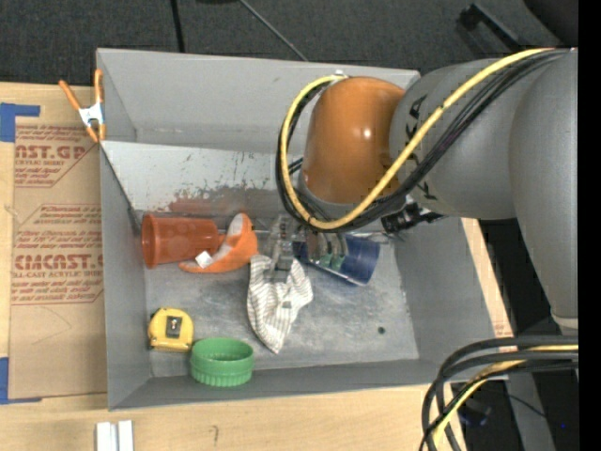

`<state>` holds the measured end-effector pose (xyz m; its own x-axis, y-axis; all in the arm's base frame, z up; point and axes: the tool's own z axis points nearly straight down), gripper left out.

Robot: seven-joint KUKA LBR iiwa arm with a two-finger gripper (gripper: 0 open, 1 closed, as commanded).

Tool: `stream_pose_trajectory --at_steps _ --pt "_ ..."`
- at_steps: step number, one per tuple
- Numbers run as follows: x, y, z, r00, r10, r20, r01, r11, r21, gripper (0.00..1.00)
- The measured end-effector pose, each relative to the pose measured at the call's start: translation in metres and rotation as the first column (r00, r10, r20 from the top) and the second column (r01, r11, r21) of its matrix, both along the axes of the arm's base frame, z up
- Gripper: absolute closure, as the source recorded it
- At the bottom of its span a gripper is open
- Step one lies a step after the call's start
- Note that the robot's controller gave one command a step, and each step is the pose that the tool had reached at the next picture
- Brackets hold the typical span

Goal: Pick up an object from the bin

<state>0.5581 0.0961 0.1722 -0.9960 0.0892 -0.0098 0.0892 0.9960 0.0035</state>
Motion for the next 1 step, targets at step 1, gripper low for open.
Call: stream_pose_trajectory --at_steps 1 --pt "0.0107 0.0016 0.0376 0.999 0.045 -0.015 -0.045 0.999 -0.003 1.0"
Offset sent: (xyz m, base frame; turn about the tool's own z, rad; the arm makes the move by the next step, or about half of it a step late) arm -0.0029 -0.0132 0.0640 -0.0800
